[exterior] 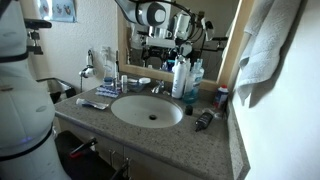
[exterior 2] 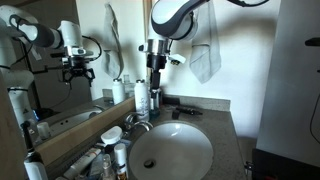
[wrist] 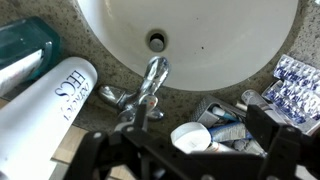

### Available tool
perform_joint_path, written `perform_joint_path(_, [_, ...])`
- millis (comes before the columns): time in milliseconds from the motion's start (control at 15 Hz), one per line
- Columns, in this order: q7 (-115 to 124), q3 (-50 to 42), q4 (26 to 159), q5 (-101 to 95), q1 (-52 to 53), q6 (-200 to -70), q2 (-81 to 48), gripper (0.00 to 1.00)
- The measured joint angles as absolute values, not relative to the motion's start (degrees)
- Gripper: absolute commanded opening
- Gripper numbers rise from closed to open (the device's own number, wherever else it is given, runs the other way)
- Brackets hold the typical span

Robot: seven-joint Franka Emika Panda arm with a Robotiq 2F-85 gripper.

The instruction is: Pick the object and put it in the basket

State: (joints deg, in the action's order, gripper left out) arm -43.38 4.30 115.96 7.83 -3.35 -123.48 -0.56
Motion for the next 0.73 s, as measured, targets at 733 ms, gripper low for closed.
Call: perform_joint_path(733, [-36.6,-0.5,124.3,7.8,-2.3,-124.9,9.7,1.00])
